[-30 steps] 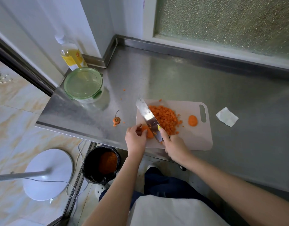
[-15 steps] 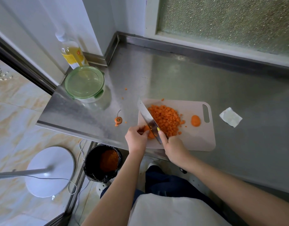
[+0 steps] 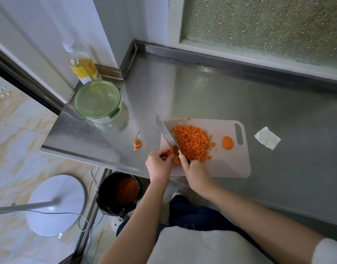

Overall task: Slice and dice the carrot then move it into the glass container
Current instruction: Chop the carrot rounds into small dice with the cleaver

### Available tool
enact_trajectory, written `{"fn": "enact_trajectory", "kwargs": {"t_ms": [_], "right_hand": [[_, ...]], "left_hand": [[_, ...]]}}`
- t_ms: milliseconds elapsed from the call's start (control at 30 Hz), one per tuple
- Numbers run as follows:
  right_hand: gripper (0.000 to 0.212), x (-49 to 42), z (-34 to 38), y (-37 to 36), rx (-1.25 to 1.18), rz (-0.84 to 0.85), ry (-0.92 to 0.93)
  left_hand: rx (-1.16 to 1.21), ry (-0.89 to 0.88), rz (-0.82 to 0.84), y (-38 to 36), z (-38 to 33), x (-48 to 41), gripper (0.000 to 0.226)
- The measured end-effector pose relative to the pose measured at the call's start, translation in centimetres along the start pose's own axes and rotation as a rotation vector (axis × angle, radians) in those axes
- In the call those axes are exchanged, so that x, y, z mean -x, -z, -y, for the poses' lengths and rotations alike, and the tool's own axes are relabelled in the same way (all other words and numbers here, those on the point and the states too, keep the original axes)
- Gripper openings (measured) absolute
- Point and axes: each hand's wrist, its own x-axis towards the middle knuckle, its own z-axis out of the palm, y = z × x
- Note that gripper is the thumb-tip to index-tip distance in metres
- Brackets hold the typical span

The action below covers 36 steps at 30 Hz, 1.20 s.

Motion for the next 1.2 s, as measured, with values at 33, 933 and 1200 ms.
{"fn": "enact_trajectory", "kwargs": {"t_ms": [33,933,1200], "right_hand": [[0.062,0.0,-0.1,0.0,-0.009,0.0,-0.005],[0.064,1.1,-0.5,2.0,-0.103,0.075,-0.016],[0.052,1.4,1.0,2.1,0.045,0.085,-0.043]], "left_hand": [[0.0,0.002,-0.002,0.0,0.1,0.0,0.016],[0.018,0.045,-0.055,-0.6,0.7,0.4,0.018],[-0.023,0.023,-0.055,-0.6,0.3,0.5,0.013]]}}
